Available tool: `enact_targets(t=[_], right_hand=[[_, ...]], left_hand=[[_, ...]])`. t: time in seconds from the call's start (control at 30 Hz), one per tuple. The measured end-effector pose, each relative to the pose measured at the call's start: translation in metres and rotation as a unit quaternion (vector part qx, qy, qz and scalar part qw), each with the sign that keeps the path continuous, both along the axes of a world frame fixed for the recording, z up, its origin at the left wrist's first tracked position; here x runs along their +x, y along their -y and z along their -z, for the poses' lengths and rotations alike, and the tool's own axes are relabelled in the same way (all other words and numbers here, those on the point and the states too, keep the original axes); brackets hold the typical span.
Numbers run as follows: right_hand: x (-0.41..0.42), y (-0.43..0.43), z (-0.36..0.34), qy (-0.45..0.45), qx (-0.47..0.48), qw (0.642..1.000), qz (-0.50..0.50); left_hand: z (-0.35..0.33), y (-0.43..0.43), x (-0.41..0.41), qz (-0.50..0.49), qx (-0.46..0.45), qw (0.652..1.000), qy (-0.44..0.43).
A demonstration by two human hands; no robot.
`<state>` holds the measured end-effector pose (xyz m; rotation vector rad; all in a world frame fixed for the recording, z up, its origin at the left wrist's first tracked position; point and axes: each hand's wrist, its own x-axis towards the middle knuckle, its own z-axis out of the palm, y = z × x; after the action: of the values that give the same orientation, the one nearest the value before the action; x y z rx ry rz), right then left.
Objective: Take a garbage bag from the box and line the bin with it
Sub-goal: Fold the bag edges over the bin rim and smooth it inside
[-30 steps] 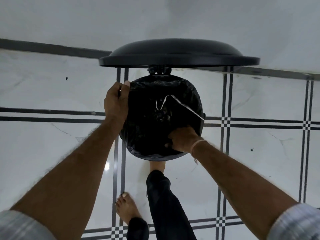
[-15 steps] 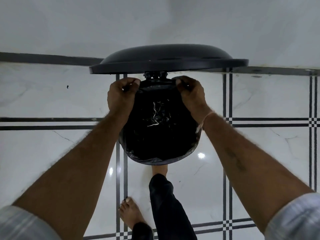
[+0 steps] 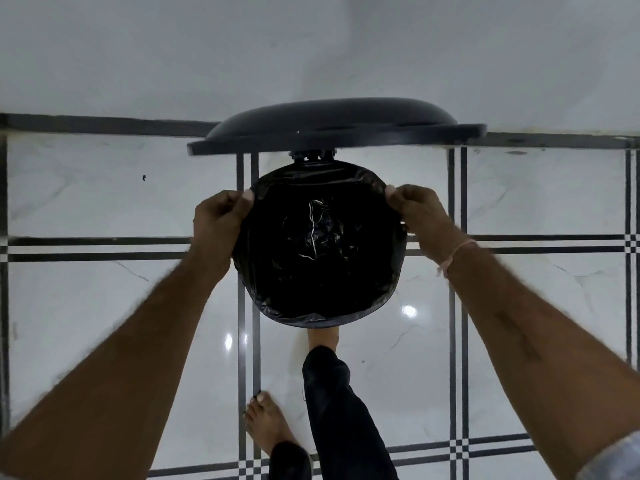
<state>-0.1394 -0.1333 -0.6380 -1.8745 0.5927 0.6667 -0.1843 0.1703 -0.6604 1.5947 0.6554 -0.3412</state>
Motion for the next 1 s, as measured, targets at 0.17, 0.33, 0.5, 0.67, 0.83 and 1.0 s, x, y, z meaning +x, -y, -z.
enact_targets(t=[0.17, 0.33, 0.5, 0.67, 0.83, 1.0], right_hand=[[-0.004, 0.001, 0.008, -0.069, 0.037, 0.995, 0.057], [-0.025, -0.005, 0.011, -0.075, 0.058, 0.985, 0.141], [-0.038, -0.004, 0.008, -0.086, 0.086, 0.983, 0.140], [-0.042, -0.007, -0.004, -0.104, 0.121, 0.967, 0.198], [-0.094, -0.031, -0.004, -0.028, -0.013, 0.944, 0.328], [-0.114, -0.030, 0.004, -0.083, 0.103, 0.914, 0.383]], left_hand=[[0.003, 0.005, 0.000, -0.071, 0.003, 0.996, -0.062], [0.002, 0.007, -0.015, -0.110, -0.033, 0.991, -0.069], [0.002, 0.009, -0.032, -0.057, 0.005, 0.994, -0.090], [-0.004, 0.016, -0.029, -0.117, -0.059, 0.973, -0.188], [-0.006, 0.032, -0.065, -0.209, 0.029, 0.962, -0.171], [-0.011, 0.040, -0.084, -0.276, -0.095, 0.944, -0.154]])
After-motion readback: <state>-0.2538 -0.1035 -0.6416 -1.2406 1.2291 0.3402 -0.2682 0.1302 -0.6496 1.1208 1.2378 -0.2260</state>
